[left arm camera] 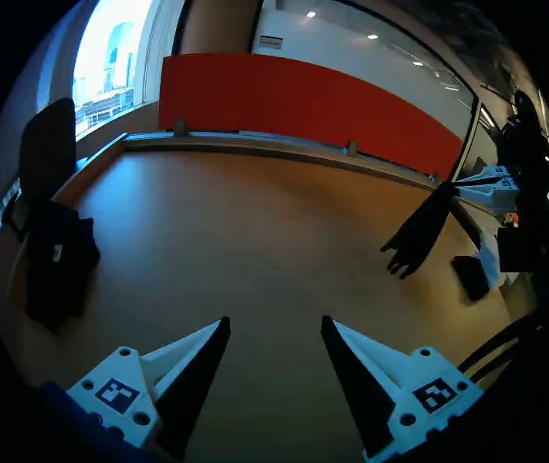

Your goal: Fold towel

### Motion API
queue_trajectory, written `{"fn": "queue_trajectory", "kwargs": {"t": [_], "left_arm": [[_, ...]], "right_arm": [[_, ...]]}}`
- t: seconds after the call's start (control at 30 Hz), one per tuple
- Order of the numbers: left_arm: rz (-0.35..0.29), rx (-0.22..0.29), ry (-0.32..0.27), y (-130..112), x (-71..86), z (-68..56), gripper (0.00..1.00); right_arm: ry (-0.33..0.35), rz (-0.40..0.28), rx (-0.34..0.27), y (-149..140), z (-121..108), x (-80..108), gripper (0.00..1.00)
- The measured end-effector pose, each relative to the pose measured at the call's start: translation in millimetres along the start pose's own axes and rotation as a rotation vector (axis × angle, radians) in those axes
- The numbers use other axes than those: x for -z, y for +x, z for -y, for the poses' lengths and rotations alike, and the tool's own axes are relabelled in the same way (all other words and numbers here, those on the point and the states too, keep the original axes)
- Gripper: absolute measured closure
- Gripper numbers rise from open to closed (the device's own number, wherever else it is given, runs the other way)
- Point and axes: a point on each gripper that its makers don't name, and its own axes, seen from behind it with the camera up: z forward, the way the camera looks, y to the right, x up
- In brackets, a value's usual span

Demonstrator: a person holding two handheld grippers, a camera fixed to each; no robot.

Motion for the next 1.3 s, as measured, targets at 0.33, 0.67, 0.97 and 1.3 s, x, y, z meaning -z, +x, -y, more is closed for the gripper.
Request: {"fn": "queue_trajectory", "kwargs": {"t": [0.33, 0.67, 0.97, 1.3], "left_arm": [[0.005, -0.006, 0.008, 2, -4.5, -3.6, 0.13], [0.006, -0.012, 0.017, 8, -8.6, -8.9, 0.13], [0.010, -0.011, 0.024, 10, -11.7, -16.2, 0.13], [0.015, -0.002, 0.037, 10, -13.1, -20.2, 0.13]], "right_arm": [[-0.042, 0.022, -0.016, -25, -44, 22.8, 0.96], [-0.085, 0.050, -0.028, -55, -91, 45.5, 0.95], [-0.126, 0.081, -0.043, -86, -136, 69.1, 0.95], [-0.174, 0.129, -0.068, -126, -184, 94.7, 0.95]]}}
